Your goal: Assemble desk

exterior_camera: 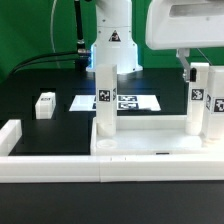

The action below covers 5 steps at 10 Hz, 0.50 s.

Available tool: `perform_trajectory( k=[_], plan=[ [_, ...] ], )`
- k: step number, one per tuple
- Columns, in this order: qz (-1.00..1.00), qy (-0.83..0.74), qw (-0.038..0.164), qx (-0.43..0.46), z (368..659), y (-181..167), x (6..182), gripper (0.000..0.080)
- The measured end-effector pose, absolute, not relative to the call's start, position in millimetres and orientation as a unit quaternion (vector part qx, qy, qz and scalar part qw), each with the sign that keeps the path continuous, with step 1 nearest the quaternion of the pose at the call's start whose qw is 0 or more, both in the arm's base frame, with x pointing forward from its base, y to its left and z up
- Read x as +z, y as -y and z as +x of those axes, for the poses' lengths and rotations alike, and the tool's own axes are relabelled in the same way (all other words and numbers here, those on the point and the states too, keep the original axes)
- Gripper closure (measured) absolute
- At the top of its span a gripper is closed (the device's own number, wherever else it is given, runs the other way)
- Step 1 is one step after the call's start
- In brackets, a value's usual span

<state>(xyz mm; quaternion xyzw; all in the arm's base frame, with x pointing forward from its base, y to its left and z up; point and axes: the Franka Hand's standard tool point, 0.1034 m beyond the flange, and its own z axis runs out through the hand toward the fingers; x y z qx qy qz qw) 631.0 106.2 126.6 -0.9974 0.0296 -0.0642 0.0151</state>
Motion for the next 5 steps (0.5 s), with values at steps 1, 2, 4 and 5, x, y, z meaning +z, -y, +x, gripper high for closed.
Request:
perform_trajectory(
  k=[1, 2, 4, 5],
  plan=[
    [-0.997, -0.029, 0.015, -0.066, 633.5, -106.8, 126.8, 0.0151],
    [-0.997, -0.029, 0.015, -0.067, 634.7, -106.2, 126.5, 0.0151],
    [-0.997, -0.028, 0.014, -0.066, 633.2, -106.2, 124.3, 0.0159],
    [-0.997, -0.028, 0.014, -0.065, 633.1, -106.0, 123.9, 0.0326]
  ],
)
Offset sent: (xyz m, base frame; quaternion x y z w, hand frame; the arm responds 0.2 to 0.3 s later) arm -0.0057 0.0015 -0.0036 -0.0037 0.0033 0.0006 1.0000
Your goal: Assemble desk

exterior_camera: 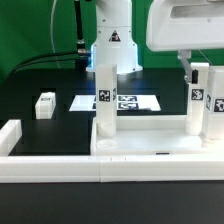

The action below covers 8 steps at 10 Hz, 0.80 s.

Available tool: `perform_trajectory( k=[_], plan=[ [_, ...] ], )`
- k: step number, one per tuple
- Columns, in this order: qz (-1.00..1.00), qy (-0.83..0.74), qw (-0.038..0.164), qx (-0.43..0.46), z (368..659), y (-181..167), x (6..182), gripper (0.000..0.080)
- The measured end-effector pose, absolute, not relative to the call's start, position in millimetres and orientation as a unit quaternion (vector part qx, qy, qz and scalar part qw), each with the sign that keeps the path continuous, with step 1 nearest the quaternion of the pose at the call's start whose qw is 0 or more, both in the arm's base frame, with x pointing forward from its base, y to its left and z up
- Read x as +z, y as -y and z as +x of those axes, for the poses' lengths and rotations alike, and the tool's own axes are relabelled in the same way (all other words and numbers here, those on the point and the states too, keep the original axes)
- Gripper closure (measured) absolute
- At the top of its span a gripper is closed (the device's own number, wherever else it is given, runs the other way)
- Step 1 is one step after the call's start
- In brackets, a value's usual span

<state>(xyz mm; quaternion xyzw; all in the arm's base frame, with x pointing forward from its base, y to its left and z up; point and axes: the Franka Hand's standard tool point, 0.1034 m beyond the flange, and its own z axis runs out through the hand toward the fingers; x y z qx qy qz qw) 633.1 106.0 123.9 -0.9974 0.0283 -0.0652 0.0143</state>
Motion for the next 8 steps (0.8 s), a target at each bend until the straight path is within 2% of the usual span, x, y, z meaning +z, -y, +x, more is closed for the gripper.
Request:
perform_trajectory(
  k=[1, 2, 3, 6, 8],
  plan=[
    [-0.997, -0.028, 0.014, -0.065, 633.1, -106.0, 123.9, 0.0326],
    [-0.997, -0.028, 0.014, -0.065, 633.2, -106.1, 123.9, 0.0473],
    [-0.997, -0.036, 0.015, -0.065, 633.1, -106.0, 123.8, 0.0512],
    [-0.996, -0.060, 0.017, -0.065, 633.1, -105.9, 123.7, 0.0512],
    [-0.981, -0.178, 0.027, -0.073, 633.9, -107.6, 123.1, 0.0512]
  ],
)
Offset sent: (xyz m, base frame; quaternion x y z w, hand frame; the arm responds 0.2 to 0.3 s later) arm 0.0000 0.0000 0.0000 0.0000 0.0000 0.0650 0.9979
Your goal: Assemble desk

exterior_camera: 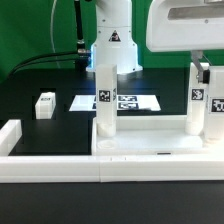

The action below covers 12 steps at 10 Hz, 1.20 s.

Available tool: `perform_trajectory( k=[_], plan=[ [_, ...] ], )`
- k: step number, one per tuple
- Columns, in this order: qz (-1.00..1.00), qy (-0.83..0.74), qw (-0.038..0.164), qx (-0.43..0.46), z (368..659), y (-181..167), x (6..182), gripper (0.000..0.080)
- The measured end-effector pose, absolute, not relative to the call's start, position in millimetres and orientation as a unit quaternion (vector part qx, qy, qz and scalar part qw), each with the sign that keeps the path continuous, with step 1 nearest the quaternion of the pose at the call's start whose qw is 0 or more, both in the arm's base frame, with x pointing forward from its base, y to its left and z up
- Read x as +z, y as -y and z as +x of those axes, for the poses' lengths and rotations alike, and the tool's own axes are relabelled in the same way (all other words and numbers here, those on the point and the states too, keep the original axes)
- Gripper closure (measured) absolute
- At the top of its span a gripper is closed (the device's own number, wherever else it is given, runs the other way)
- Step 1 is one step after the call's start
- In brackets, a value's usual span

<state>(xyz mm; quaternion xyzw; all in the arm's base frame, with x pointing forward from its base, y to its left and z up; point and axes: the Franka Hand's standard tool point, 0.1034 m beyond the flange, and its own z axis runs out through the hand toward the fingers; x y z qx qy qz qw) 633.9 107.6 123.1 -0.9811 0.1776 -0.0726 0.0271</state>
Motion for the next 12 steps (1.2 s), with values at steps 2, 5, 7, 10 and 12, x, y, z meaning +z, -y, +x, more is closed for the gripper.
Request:
perform_trajectory(
  k=[2, 5, 7, 10, 12],
  plan=[
    [-0.965, -0.247, 0.034, -0.077, 634.7, -104.9, 122.8, 0.0512],
    [-0.915, -0.395, 0.047, -0.070, 634.1, -102.7, 122.3, 0.0511],
    [-0.865, -0.495, 0.054, -0.063, 633.1, -105.1, 121.8, 0.0511],
    [-0.818, -0.569, 0.064, -0.056, 632.1, -106.9, 121.2, 0.0511],
    [-0.844, -0.530, 0.059, -0.057, 633.1, -107.9, 120.8, 0.0285]
  ],
)
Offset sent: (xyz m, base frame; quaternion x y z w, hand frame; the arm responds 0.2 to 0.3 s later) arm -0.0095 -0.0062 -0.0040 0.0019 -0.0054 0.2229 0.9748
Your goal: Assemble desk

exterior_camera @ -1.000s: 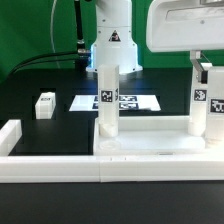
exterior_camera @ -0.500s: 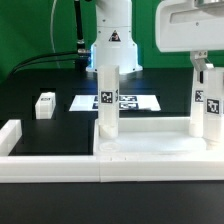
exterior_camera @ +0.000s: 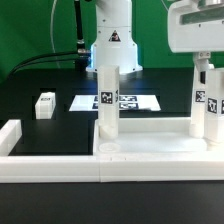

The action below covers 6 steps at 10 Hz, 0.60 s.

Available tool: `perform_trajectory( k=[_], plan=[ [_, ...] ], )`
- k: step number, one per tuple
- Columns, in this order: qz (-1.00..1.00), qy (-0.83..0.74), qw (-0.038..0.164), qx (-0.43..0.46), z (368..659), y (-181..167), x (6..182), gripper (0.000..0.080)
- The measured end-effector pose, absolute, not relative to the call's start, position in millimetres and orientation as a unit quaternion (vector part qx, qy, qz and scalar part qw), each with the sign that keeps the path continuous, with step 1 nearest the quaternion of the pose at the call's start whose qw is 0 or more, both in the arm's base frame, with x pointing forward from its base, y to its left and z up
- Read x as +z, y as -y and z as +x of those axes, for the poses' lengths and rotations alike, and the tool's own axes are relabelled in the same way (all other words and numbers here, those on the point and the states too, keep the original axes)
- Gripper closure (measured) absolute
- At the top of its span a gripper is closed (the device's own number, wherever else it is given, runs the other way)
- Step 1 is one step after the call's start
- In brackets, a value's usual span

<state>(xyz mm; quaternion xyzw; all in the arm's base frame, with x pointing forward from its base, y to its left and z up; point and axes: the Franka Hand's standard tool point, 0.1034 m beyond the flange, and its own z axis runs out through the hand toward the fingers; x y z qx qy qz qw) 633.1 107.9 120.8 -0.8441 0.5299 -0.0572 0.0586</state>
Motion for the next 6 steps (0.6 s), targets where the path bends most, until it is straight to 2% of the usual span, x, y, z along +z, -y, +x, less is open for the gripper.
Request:
perform_trajectory(
  k=[1, 2, 6],
  plan=[
    [-0.851, -0.519, 0.057, -0.056, 633.9, -108.6, 121.1, 0.0285],
    [-0.863, -0.499, 0.054, -0.057, 633.8, -110.3, 120.6, 0.0174],
    [-0.953, -0.294, 0.036, -0.068, 633.4, -110.2, 119.3, 0.0151]
  ],
)
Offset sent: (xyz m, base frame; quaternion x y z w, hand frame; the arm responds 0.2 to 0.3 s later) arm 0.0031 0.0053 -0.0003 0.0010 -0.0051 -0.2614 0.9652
